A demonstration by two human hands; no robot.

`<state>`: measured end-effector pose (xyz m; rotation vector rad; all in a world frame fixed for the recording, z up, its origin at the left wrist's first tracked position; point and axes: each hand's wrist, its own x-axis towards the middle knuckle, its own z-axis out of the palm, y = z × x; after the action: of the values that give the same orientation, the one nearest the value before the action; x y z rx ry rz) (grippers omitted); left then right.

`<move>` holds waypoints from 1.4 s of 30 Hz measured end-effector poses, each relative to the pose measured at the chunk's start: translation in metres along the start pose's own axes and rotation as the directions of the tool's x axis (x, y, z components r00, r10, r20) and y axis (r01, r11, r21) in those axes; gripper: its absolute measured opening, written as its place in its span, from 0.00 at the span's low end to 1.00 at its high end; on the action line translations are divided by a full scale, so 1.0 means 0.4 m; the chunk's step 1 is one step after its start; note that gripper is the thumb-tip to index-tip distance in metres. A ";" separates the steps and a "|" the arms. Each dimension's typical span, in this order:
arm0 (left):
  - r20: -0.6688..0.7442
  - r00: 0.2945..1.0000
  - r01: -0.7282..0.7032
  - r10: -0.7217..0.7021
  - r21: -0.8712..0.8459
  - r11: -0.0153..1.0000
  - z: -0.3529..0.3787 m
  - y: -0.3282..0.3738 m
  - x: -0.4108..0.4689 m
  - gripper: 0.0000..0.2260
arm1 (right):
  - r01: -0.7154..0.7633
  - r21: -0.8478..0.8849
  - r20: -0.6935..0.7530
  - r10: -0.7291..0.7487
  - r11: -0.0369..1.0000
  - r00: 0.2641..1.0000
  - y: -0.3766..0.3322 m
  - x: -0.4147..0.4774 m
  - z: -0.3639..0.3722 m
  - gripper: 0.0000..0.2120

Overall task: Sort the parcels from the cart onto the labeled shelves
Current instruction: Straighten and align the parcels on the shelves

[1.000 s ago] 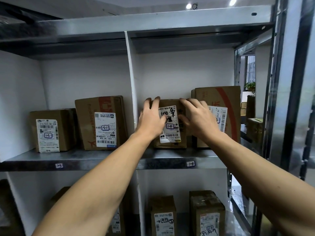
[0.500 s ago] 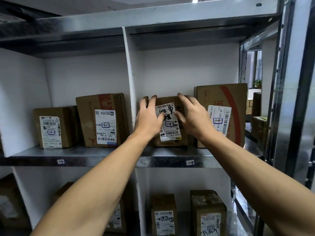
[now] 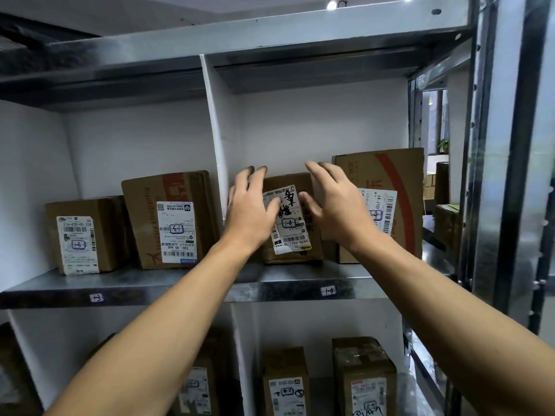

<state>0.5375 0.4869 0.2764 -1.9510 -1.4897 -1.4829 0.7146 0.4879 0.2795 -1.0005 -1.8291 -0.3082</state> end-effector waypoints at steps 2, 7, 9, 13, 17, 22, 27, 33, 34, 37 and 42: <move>-0.020 0.997 -0.072 0.072 0.019 0.997 -0.017 0.017 0.005 0.26 | 0.058 -0.069 -0.035 -0.061 0.996 0.998 0.008 -0.002 -0.034 0.26; -0.017 0.985 -0.174 0.174 -0.004 0.985 -0.010 0.086 0.042 0.23 | 0.026 -0.212 -0.095 -0.047 0.977 0.994 0.070 -0.002 -0.129 0.23; -0.011 0.977 -0.212 0.212 -0.032 0.977 0.014 0.123 0.058 0.23 | -0.016 -0.251 -0.110 -0.012 0.968 0.994 0.108 0.000 -0.165 0.23; 0.036 0.957 -0.284 0.287 -0.059 0.957 0.084 0.215 0.085 0.23 | -0.119 -0.267 -0.122 0.089 0.956 0.989 0.185 -0.003 -0.215 0.24; 0.098 0.958 -0.263 0.268 -0.061 0.963 0.157 0.275 0.104 0.25 | -0.169 -0.273 -0.096 0.148 0.947 0.984 0.218 -0.004 -0.226 0.25; 0.151 0.978 -0.133 0.143 -0.071 0.989 0.207 0.282 0.111 0.28 | -0.251 -0.253 -0.062 0.243 0.934 0.968 0.229 0.012 -0.219 0.28; 0.180 0.980 -0.068 0.085 -0.100 0.993 0.225 0.267 0.111 0.28 | -0.262 -0.200 -0.011 0.265 0.944 0.964 0.256 0.019 -0.208 0.29; 0.154 0.980 -0.101 0.126 -0.166 0.981 0.242 0.270 0.103 0.27 | -0.220 -0.203 -0.032 0.218 0.954 0.975 0.271 0.030 -0.208 0.26; 0.153 0.980 -0.099 0.125 -0.167 0.981 0.243 0.270 0.104 0.27 | -0.219 -0.204 -0.031 0.217 0.954 0.976 0.274 0.030 -0.206 0.26; 0.157 0.980 -0.097 0.122 -0.161 0.982 0.238 0.268 0.108 0.28 | -0.212 -0.214 -0.027 0.211 0.954 0.977 0.276 0.029 -0.204 0.26; 0.158 0.980 -0.100 0.119 -0.126 0.987 0.210 0.271 0.100 0.28 | -0.178 -0.275 -0.053 0.170 0.945 0.984 0.264 0.016 -0.205 0.26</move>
<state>0.6718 0.5219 0.3102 -2.2359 -1.3603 -1.4215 0.8452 0.5083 0.3014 -1.3377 -1.6865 -0.4785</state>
